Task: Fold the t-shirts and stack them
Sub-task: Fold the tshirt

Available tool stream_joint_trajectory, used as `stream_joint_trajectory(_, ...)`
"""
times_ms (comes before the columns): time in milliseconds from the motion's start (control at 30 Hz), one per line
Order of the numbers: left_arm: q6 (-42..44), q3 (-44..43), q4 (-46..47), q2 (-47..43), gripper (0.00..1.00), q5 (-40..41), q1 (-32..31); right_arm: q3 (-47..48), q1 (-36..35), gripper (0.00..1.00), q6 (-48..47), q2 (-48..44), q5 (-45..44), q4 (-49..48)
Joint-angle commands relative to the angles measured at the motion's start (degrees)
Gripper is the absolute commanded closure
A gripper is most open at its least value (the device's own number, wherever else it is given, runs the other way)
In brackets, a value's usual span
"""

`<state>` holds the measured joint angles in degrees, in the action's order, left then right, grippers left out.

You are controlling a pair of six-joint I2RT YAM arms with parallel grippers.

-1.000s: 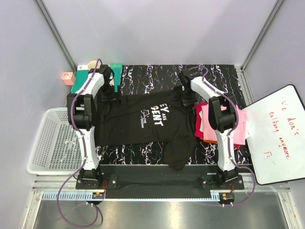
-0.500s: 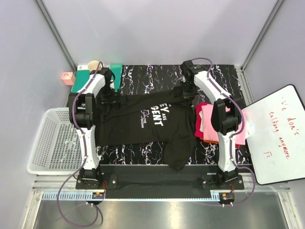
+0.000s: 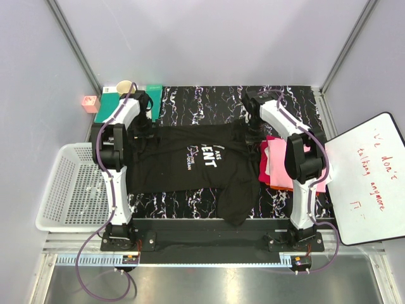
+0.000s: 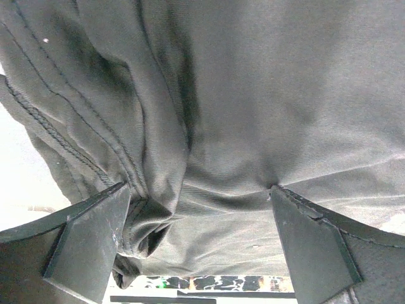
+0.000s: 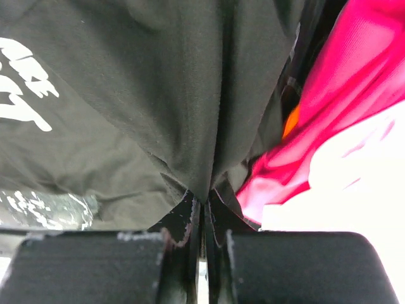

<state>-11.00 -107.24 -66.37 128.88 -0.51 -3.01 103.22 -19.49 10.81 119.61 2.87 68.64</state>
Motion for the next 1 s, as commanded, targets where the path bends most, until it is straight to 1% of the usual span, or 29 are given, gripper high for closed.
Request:
stream_joint_trajectory(0,-0.51,-2.18,-0.69,-0.47,0.01,2.01,-0.16,-3.63,-0.9,0.94,2.28,-4.56,2.05,1.85)
stream_joint_trajectory(33,-0.51,-2.36,-0.78,-0.38,0.01,2.01,-0.16,-4.94,-0.99,0.92,2.46,-4.48,1.96,1.85)
stream_joint_trajectory(67,-0.51,-2.62,-0.87,-0.3,0.01,2.09,-0.16,-5.39,-1.08,0.86,2.46,-3.95,2.22,2.02)
stream_joint_trajectory(100,-0.51,-2.88,-1.22,-0.3,0.01,2.1,-0.16,-5.66,-1.08,0.73,2.46,-3.6,2.05,2.28)
stream_joint_trajectory(133,-0.51,-3.41,-1.48,-0.3,0.01,2.18,-0.16,-5.49,-1.08,0.63,2.46,-3.25,1.79,2.63)
stream_joint_trajectory(167,-0.51,-3.67,-1.74,-0.3,0.01,2.36,-0.16,-5.14,-1.17,0.43,2.12,-2.9,1.44,3.07)
stream_joint_trajectory(200,-0.42,-4.02,-2.18,-0.47,0.01,2.53,-0.16,-4.09,-1.08,0.35,1.94,-3.07,0.91,3.16)
stream_joint_trajectory(233,-0.42,-4.55,-2.27,-0.47,0.01,2.62,-0.16,-3.3,-1.08,0.25,1.85,-3.24,0.3,3.16)
stream_joint_trajectory(267,-0.42,-4.82,-2.54,-0.73,0.01,2.8,-0.16,-2.24,-0.99,0.18,1.41,-3.68,-1.19,3.08)
stream_joint_trajectory(300,-0.51,-5.08,-2.71,-1.08,0.01,2.97,-0.16,0.2,-1.08,0.08,1.23,-3.95,-2.25,3.08)
stream_joint_trajectory(333,-0.51,-5.34,-2.71,-1.7,0.01,3.15,-0.16,1.62,-1.08,0.05,1.15,-4.12,-2.52,3.08)
stream_joint_trajectory(367,-0.51,-5.61,-2.71,-2.05,0.01,3.15,-0.16,3.11,-1.08,0.03,0.62,-4.21,-5.92,2.9)
stream_joint_trajectory(400,-0.51,-5.78,-2.63,-2.49,0.01,3.15,-0.25,5.91,-0.91,0.02,0.36,-4.04,-6.99,2.81)
stream_joint_trajectory(500,-0.33,-6.22,-1.4,-3.81,0.01,2.71,-0.07,9.79,0.06,0.03,-0.87,-2.2,-9.02,1.06)
stream_joint_trajectory(600,-0.25,-8.15,-0.87,-3.64,0.01,1.83,-0.07,12.6,1.81,0.04,-1.05,1.4,-7.54,-1.93)
stream_joint_trajectory(733,-0.6,-10.88,-1.31,-1.01,0.03,2.09,-0.07,15.6,5.59,0.07,-0.09,8.6,-3.85,-5.44)
stream_joint_trajectory(833,-1.12,-12.9,-1.75,0.75,0.05,2.97,0.02,18.33,6.65,0.09,0.35,13.17,-3.05,-7.81)
stream_joint_trajectory(933,-1.91,-14.57,-2.1,2.77,0.08,3.94,0.1,22.1,6.74,0.1,0.79,17.21,-3.05,-8.0)
stream_joint_trajectory(967,-2.09,-15.1,-2.27,3.39,0.1,3.85,0.28,22.81,6.74,0.11,1.14,17.93,-1.22,-8.08)
